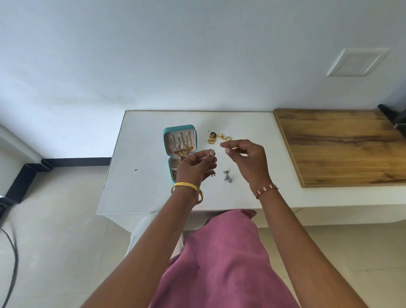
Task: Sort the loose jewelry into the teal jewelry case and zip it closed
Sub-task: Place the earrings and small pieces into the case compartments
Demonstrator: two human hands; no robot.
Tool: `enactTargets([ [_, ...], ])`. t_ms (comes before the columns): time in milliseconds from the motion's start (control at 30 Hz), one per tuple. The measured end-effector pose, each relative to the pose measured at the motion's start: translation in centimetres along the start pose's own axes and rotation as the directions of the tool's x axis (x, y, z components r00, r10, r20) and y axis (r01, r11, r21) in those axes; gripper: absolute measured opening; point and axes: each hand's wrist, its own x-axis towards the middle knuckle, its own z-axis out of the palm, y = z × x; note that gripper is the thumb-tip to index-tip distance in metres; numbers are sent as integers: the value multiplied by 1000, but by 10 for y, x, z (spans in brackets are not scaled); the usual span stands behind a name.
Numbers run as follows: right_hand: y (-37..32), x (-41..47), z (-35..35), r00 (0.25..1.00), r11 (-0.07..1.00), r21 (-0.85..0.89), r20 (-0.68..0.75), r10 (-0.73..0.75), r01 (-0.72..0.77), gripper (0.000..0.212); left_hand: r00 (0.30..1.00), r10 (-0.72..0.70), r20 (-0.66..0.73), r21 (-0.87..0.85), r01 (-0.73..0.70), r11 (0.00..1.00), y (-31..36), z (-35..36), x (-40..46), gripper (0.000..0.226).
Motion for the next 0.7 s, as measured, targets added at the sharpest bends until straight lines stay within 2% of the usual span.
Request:
enactTargets([
  [200,40,11,-11,955,967,21,-154,253,-252,19,999,-30,-38,-12,30,999,-9,-3,7,16],
  [333,71,12,-7,921,929,-21,-138,364,-371,19,995,-85,-43,-12,84,996,-24,-1,13,16],
  [467,96,14,1,909,900,-131,-103,405,-416,13,989,-138,-52,10,139,990,-39,-1,21,15],
  [700,128,17,11,913,834,-391,-43,405,-389,11,982,-183,-41,59,185,981,-58,-1,31,15],
])
